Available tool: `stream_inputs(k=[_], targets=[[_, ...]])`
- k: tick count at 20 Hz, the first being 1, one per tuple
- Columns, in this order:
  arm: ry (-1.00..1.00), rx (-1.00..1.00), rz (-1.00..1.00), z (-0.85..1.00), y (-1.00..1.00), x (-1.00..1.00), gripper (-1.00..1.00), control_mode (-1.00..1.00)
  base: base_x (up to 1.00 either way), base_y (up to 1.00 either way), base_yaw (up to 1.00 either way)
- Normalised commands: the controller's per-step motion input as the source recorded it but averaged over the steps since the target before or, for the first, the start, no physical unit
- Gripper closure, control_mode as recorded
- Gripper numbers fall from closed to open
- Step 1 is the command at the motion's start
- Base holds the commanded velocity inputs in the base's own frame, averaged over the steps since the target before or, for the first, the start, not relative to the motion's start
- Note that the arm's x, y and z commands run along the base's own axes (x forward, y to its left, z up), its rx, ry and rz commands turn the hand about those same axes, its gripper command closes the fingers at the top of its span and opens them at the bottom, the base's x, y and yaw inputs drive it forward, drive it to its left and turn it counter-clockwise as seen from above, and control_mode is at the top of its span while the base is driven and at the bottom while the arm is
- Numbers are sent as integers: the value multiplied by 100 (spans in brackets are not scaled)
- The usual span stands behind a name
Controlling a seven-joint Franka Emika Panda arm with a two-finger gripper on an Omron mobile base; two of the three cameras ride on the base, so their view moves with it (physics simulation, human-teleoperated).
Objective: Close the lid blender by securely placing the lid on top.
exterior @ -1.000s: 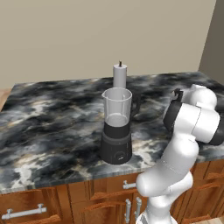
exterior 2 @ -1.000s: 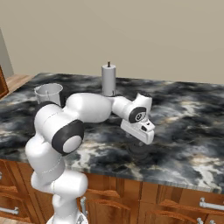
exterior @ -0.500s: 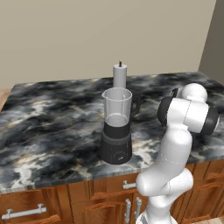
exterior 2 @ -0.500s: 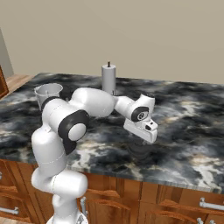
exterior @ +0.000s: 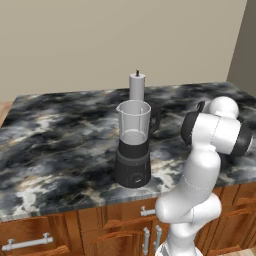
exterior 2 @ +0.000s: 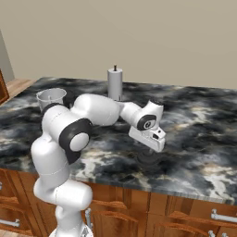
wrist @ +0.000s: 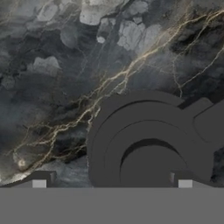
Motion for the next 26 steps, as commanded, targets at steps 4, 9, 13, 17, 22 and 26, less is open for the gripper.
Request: stream_inputs(k=[4,9,13,17,22,26], targets=[[-11,0,4,-6,13,-8,-100,-100,0,0,0],[-15,0,0,3,-20,-19,-100,-100,0,0,0],[-6,0,0,0,-21,-13,-100,-100,0,0,0],[0,0,0,-6,0,3,-100,-100,0,0,0],[0,0,1,-11,0,5,-100,-100,0,0,0],[0,0,1,-21,0,5,-100,-100,0,0,0]])
